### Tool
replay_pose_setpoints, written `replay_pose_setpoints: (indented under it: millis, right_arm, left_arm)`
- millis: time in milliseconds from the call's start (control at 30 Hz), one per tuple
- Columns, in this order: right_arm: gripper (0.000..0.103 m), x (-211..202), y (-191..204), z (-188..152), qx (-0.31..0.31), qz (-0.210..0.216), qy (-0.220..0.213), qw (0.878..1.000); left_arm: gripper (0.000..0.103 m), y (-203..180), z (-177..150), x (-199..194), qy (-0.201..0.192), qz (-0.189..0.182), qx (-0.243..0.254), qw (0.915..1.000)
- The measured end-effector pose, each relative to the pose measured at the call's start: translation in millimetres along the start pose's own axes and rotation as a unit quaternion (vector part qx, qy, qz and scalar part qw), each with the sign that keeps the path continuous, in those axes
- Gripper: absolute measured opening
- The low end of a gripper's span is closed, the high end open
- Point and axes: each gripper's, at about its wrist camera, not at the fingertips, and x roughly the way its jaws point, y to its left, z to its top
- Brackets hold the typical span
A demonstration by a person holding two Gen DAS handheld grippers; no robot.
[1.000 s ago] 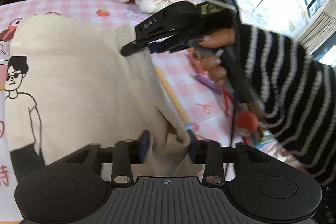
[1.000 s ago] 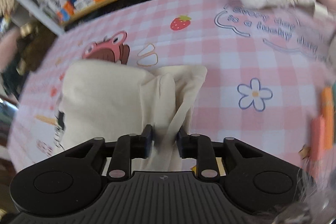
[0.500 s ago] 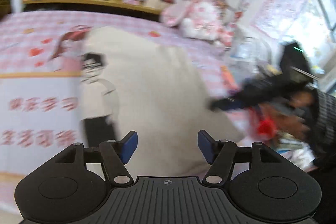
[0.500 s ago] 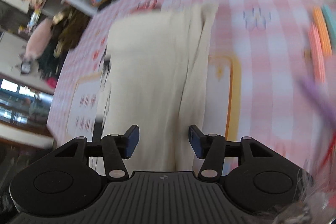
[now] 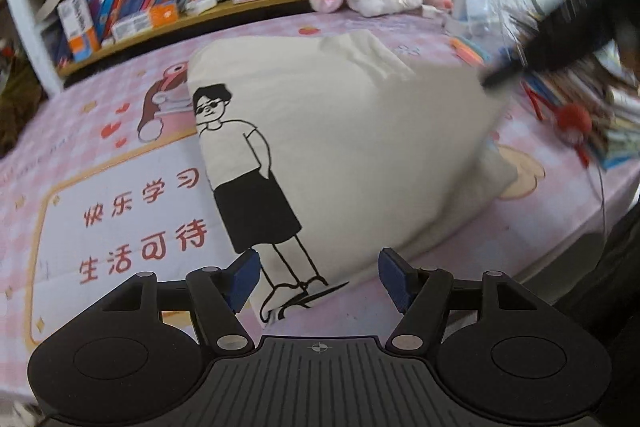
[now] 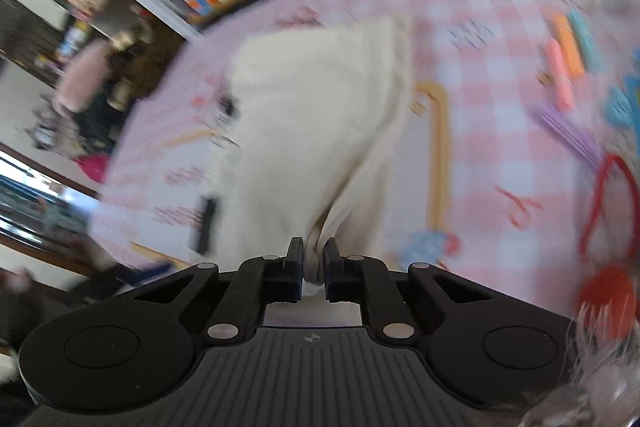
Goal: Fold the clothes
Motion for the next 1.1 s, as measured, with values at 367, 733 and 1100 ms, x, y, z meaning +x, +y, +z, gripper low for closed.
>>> replay_pose_setpoints:
  millis: [367,733,1100]
  right_arm:
    - [0.009,-25.1,20.0,30.9,0.044,0.092,-0.058,0.993]
    - [0.009,35.3,-46.2,-25.5,0.102,-0.007,0.079,0.992]
    - [0.015,39.7,-40.3,-28.2,0.087,-0.049,0.112,0.989]
  left_arm:
    - [0.001,15.3,-15.1,0.9,-0.024,0.103,-0.022,0.9941]
    - [0.005,35.1,-34.6,-2.6,-0.009,0.066,-0.081,0.9945]
    - [0.012,54.6,-33.2,-13.1,0.048,0.021,-0.084,0.9951]
